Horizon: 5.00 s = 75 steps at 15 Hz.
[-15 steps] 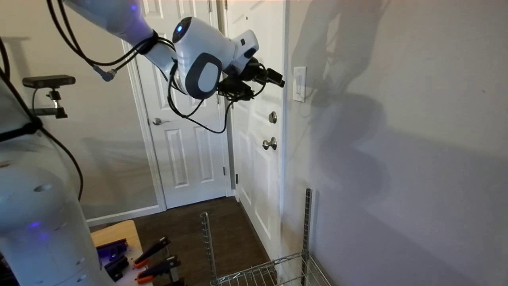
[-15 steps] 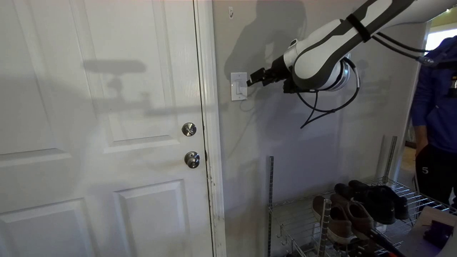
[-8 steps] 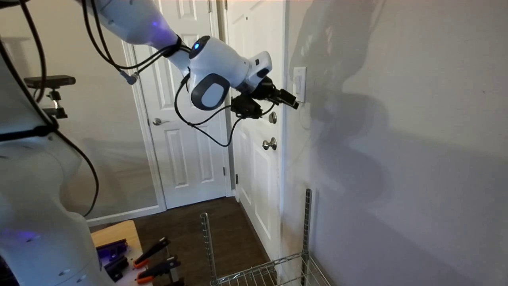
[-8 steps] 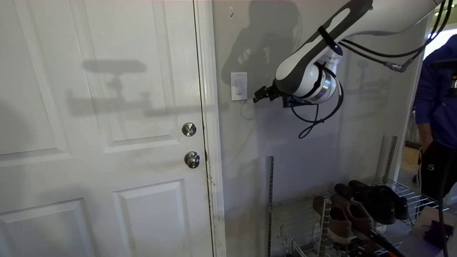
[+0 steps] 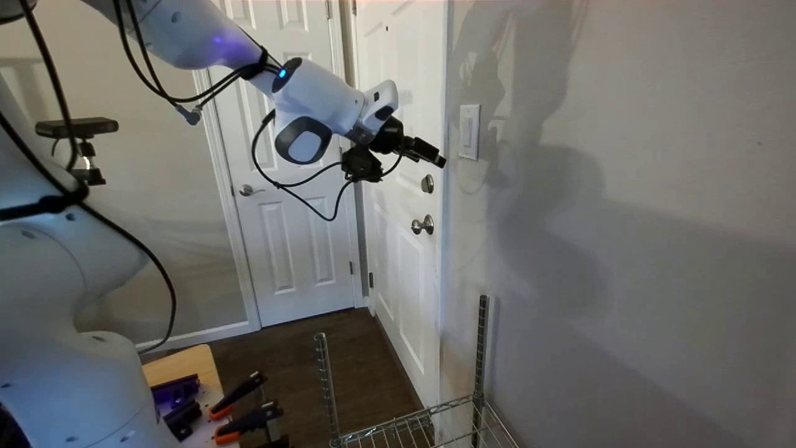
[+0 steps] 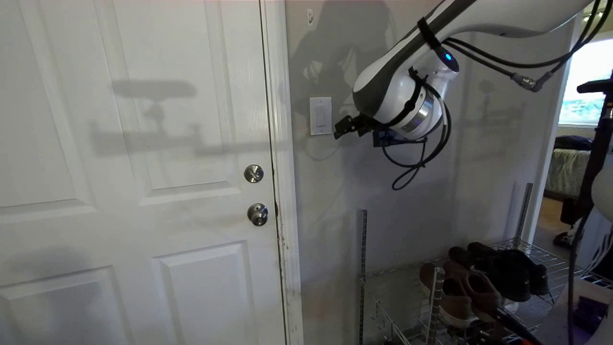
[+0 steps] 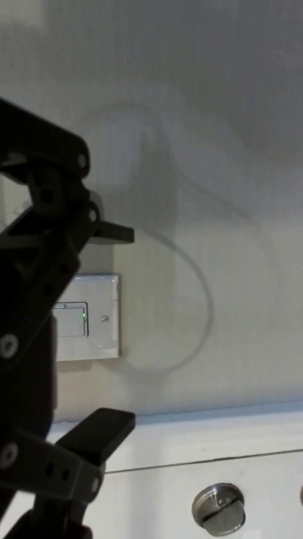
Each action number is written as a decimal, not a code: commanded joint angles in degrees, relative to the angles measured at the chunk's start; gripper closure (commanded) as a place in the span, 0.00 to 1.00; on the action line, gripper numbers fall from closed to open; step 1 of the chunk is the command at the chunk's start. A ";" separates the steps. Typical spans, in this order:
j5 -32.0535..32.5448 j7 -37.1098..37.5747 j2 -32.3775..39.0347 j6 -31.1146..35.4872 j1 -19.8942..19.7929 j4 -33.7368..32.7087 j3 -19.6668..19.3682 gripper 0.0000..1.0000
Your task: Switch the light on
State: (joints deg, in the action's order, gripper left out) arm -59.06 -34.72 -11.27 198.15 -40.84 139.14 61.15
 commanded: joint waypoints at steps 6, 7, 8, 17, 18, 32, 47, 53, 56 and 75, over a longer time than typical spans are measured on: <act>-9.80 8.40 -23.39 -0.58 -33.63 -6.15 39.06 0.00; -10.80 9.46 -26.23 -0.01 -37.78 -8.96 42.90 0.00; -11.98 10.69 -29.35 -0.19 -41.31 -12.08 45.54 0.00; -10.90 22.23 -44.20 -4.90 -44.33 -16.10 43.42 0.00; -10.90 22.23 -44.22 -4.89 -44.32 -16.16 43.41 0.00; -22.81 30.79 -62.19 -6.74 -48.46 -19.90 36.80 0.00; -28.29 32.93 -72.80 -7.15 -50.63 -19.72 29.48 0.00; -25.91 35.52 -75.71 -11.16 -50.85 -19.01 28.08 0.00; -18.75 39.89 -72.11 -9.38 -51.33 -18.00 29.09 0.00; 13.85 73.70 -72.87 -24.67 -54.31 -21.93 22.49 0.00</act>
State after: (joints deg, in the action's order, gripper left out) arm -50.68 32.53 -84.14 176.40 -95.01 117.09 85.73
